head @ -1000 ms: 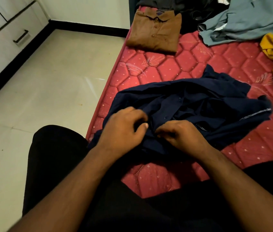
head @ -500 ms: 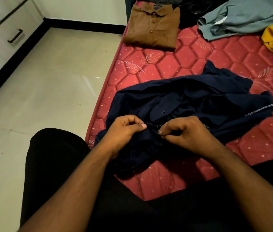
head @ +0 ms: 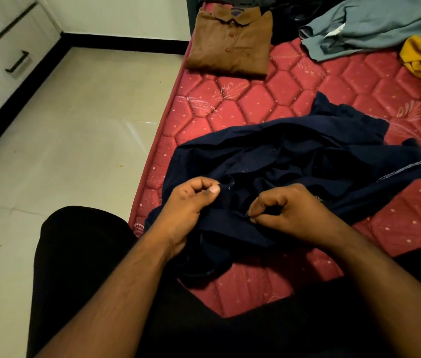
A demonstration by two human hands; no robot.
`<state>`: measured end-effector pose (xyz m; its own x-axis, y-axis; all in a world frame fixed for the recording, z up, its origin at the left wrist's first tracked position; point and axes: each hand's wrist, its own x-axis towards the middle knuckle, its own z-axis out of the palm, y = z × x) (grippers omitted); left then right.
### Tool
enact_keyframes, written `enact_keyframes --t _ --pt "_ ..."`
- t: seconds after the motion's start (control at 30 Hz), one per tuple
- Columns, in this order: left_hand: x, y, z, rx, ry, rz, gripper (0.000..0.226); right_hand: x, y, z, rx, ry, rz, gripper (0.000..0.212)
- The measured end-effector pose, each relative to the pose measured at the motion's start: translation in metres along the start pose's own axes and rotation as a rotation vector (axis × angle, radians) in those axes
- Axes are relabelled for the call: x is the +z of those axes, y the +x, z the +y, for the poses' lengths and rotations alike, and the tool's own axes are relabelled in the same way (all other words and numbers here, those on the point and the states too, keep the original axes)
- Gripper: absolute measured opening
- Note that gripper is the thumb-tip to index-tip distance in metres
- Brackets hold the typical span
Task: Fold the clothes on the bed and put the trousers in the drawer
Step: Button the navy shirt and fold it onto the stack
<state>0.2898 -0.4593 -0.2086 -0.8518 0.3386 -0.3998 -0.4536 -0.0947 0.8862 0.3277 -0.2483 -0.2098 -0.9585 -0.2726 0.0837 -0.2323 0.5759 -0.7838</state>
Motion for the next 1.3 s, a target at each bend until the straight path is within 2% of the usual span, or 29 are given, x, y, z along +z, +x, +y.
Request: enact_keyframes --t 0.1,0.23,0.47,0.7,0.97,1.03,1.13,1.2,1.3 --pt "0.003 -0.003 0.001 0.028 0.045 -0.074 0.009 0.007 0.003 0.001 -0.047 -0.014 0.110 0.010" --pt "0.007 -0.006 0.001 0.039 0.136 -0.063 0.016 0.012 0.006 0.000 -0.077 -0.008 0.193 0.006" --pt "0.009 -0.008 0.001 0.180 0.268 -0.084 0.035 0.015 0.007 -0.003 -0.135 -0.023 0.267 0.005" --pt "0.008 -0.003 -0.005 0.351 0.452 0.053 0.016 0.015 0.007 -0.005 -0.178 -0.062 0.281 0.003" --pt "0.008 -0.008 -0.005 0.376 0.571 -0.031 0.031 0.016 0.006 -0.005 -0.140 -0.127 0.308 0.003" --pt "0.011 -0.011 -0.004 0.340 0.510 -0.053 0.028 0.016 0.007 -0.005 -0.121 -0.129 0.303 0.005" --pt "0.014 -0.012 0.000 0.165 0.221 -0.043 0.029 0.015 0.008 -0.005 -0.122 -0.124 0.301 0.004" --pt "0.012 -0.007 0.000 0.136 0.172 -0.013 0.031 0.016 0.008 -0.006 -0.132 -0.118 0.286 0.003" --pt "0.012 -0.004 -0.002 0.115 0.126 -0.018 0.020 0.016 0.009 -0.006 -0.134 -0.108 0.265 0.003"
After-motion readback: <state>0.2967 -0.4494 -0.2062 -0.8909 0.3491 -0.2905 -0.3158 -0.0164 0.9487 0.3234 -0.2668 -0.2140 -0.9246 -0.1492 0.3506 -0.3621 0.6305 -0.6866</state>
